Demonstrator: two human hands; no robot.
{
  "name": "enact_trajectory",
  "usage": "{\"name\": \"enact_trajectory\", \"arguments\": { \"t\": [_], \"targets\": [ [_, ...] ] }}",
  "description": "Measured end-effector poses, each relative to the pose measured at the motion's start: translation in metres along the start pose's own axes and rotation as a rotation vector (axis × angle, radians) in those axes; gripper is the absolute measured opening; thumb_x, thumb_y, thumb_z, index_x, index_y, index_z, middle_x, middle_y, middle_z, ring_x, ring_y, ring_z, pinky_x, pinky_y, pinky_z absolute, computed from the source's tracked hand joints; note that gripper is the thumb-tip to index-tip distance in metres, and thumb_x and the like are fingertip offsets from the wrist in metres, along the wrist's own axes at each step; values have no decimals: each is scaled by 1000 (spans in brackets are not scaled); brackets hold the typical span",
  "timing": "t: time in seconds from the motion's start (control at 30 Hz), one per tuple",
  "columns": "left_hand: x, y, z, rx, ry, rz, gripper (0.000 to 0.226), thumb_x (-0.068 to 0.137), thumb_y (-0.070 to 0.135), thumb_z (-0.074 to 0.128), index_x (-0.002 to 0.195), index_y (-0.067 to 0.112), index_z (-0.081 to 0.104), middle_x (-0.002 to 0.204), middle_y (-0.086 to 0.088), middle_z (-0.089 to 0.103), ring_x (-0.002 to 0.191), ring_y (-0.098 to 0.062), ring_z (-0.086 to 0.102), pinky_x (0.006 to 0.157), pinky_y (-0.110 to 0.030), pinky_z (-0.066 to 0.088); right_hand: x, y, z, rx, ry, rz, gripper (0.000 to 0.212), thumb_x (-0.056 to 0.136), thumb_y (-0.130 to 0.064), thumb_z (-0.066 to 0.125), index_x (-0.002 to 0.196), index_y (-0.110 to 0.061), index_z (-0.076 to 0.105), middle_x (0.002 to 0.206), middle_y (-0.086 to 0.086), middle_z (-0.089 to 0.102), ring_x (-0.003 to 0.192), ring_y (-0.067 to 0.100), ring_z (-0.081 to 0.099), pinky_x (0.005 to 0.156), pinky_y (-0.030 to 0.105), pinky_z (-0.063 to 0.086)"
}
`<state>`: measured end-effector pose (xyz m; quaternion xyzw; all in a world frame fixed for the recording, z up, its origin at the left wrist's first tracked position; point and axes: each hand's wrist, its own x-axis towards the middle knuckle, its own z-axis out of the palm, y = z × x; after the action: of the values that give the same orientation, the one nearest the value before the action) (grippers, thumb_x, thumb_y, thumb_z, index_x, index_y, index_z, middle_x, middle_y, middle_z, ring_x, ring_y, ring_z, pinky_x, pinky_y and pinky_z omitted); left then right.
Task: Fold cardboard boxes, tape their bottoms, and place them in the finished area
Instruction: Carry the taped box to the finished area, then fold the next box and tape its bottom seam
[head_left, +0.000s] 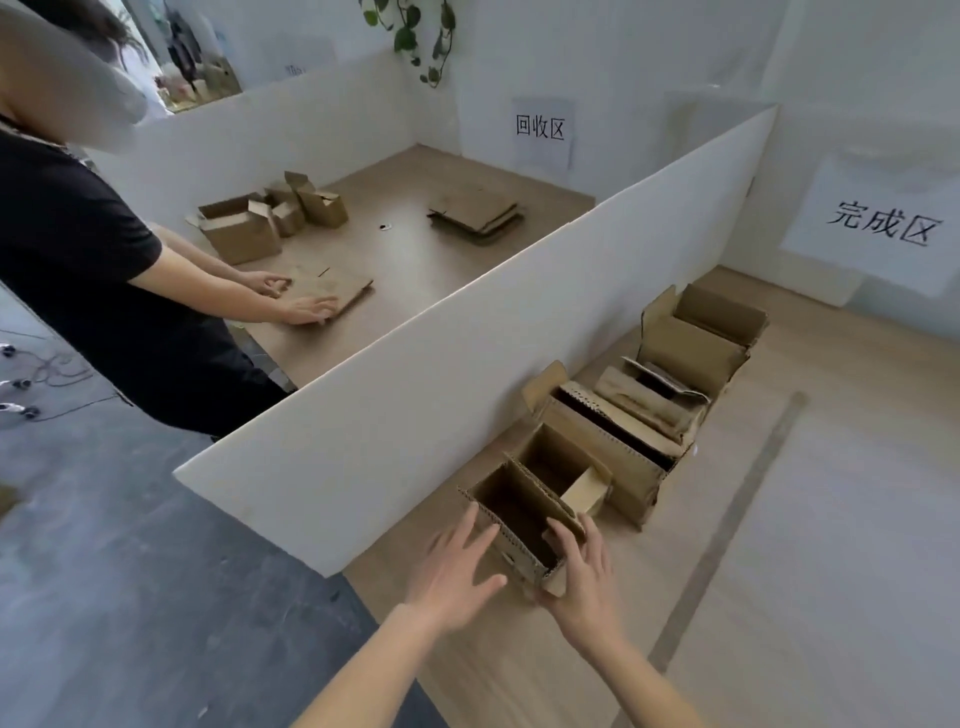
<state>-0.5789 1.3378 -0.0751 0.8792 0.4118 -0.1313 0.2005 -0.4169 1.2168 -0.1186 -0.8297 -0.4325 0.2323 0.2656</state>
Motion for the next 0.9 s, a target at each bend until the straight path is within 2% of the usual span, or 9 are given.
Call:
{"name": "enact_trajectory", "arguments": {
  "t": [0.1,0.2,0.3,0.43,0.63,0.77,0.9],
  "targets": [
    [1,-2,-2,9,19,21,73,97,69,40,159,42,14,168,12,-13,156,-21,8,124,-41,12,2,6,-3,50,-44,3,101,72,-43,86,154,-41,26,164,-5,3,152,23,12,123,42,20],
    [-3,0,-10,21,32,42,73,97,67,40,159,43,12,169,11,-8,156,-19,6,124,-40,7,-3,9,-16,114,-69,-4,101,73,-43,85,153,-47,24,163,-13,1,153,19,13,124,48,24],
    [-14,7,-21,41,48,71,73,98,66,42,160,41,12,169,9,-2,156,-17,8,125,-40,9,-16,6,-38,62,-50,-2,102,73,-50,83,152,-54,18,163,-18,7,151,14,20,120,46,33],
    [-38,28,-38,55,109,140,74,97,67,44,160,42,14,169,8,6,155,-17,12,125,-39,10,-50,-2,-74,-79,44,27,96,77,-64,74,153,-52,17,164,-18,16,151,13,21,122,42,27],
    [-98,82,-69,69,217,321,78,96,66,47,161,32,21,169,6,14,155,-15,14,126,-37,10,-149,-20,-153,-325,123,121,89,89,-68,57,160,-34,15,167,-8,19,152,17,20,124,38,19],
    [-154,136,-92,24,274,447,81,94,65,53,160,28,23,168,2,21,154,-18,20,126,-40,15,-230,-40,-218,-398,221,207,86,92,-67,52,160,-33,13,168,-6,15,153,20,16,125,39,15],
    [-213,217,-119,9,346,591,82,92,65,57,158,30,26,166,-1,26,153,-21,24,125,-41,19,-314,-49,-289,-465,330,261,82,92,-67,50,159,-36,16,168,-7,15,154,17,15,124,36,12]
  ]
}}
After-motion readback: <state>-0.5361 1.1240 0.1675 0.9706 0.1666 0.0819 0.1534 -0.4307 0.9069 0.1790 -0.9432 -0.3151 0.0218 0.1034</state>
